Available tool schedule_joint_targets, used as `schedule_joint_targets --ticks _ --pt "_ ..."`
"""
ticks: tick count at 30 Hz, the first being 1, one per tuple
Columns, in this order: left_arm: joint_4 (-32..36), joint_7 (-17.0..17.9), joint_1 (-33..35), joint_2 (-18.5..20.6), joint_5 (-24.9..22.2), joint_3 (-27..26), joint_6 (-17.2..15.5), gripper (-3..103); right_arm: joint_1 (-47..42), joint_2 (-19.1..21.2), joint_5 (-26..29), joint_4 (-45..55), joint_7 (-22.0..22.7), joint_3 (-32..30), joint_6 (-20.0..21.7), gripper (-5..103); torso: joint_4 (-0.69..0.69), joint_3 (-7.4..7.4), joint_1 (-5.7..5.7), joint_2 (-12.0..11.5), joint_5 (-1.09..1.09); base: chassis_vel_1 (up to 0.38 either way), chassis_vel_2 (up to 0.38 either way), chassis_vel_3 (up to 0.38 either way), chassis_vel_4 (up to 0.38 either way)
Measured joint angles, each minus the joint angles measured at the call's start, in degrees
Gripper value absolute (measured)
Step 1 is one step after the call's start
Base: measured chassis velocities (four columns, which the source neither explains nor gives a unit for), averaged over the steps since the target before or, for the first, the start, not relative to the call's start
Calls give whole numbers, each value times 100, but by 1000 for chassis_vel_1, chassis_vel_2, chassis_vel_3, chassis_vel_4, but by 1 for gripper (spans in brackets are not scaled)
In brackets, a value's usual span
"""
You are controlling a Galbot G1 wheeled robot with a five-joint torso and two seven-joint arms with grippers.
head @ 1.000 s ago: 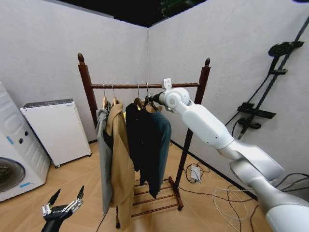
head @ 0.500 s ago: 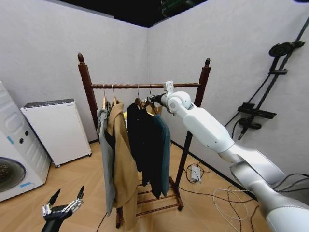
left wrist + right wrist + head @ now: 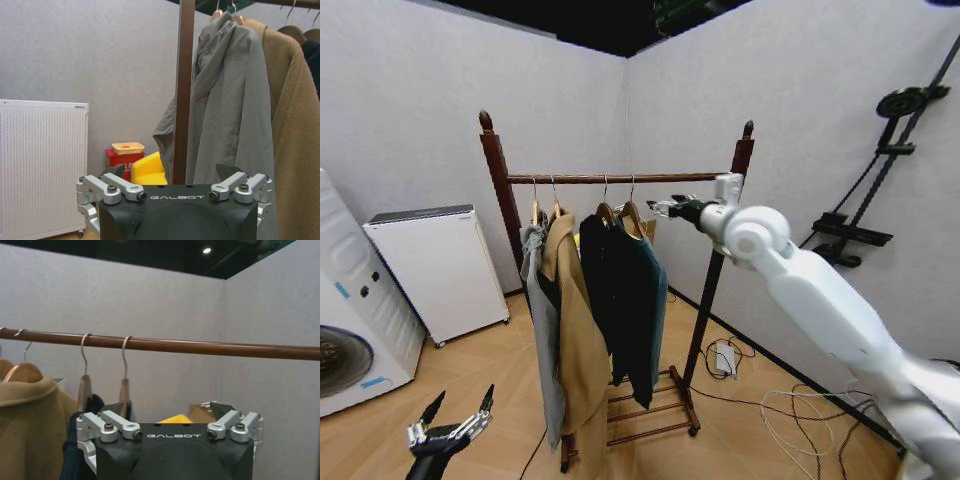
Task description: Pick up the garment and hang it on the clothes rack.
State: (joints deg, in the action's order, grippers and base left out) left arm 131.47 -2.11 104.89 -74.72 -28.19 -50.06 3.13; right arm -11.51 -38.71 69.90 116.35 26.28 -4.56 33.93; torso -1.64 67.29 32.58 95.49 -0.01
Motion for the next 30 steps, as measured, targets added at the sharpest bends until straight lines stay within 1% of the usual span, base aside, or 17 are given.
schedule_joint_targets --ticks 1,4,5,7,8,9,10,11,12,13,14,15,16,17,18,23,30 --pt "0 0 0 0 0 0 0 100 0 0 0 0 0 0 0 95 0 0 0 0 0 0 0 0 0" --pt "0 2 1 0 0 0 -1 100 -1899 -104 -815 591 113 -1548 -118 100 1 0 0 0 4 0 0 0 0" --pt "0 2 1 0 0 0 -1 100 -1899 -104 -815 591 113 -1548 -118 100 1 0 0 0 4 0 0 0 0" --pt "0 -1 1 1 0 0 0 100 -3118 -556 -1602 852 17 -2440 -89 100 2 0 0 0 0 0 0 0 0" --pt "0 -1 1 1 0 0 0 100 -3118 -556 -1602 852 17 -2440 -89 100 2 0 0 0 0 0 0 0 0" --pt "-1 5 1 0 0 0 0 100 -3637 -778 -1992 935 -62 -2704 -76 100 4 1 -1 0 3 0 0 0 0" --pt "0 4 1 0 0 0 0 100 -4321 -1138 -2699 1046 -234 -3029 -109 100 2 1 0 0 6 0 0 0 0" --pt "0 2 1 0 0 0 0 100 -4664 -1364 -3134 1107 -381 -3192 -158 100 0 1 0 0 3 0 0 0 0" --pt "0 2 1 0 0 0 0 100 -4664 -1364 -3134 1107 -381 -3192 -158 100 0 1 0 0 3 0 0 0 0" --pt "0 3 1 0 0 0 0 100 -5152 -1717 -3771 1166 -630 -3379 -319 100 2 0 -1 0 -2 0 0 0 0" --pt "0 3 1 0 0 0 0 100 -5152 -1717 -3771 1166 -630 -3379 -319 100 2 0 -1 0 -2 0 0 0 0" --pt "0 2 1 0 0 0 0 100 -5417 -1949 -4138 1175 -809 -3462 -464 100 2 0 -1 0 1 0 0 0 0" --pt "0 2 1 0 0 0 0 100 -5417 -1949 -4138 1175 -809 -3462 -464 100 2 0 -1 0 1 0 0 0 0" --pt "0 2 1 0 0 0 0 100 -5805 -2320 -4623 1184 -1031 -3565 -679 100 2 1 -1 0 1 0 0 0 0" --pt "-1 2 1 0 0 0 0 100 -6052 -2577 -4839 1198 -1094 -3622 -807 100 1 1 -1 0 0 0 0 0 0" --pt "0 3 1 0 0 0 0 100 -6417 -2926 -4990 1293 -1113 -3738 -927 100 2 1 -1 0 -1 0 0 0 0" --pt "0 3 1 0 0 0 0 100 -6444 -2947 -4986 1368 -1024 -3657 -904 100 2 1 0 -1 0 0 0 0 0"
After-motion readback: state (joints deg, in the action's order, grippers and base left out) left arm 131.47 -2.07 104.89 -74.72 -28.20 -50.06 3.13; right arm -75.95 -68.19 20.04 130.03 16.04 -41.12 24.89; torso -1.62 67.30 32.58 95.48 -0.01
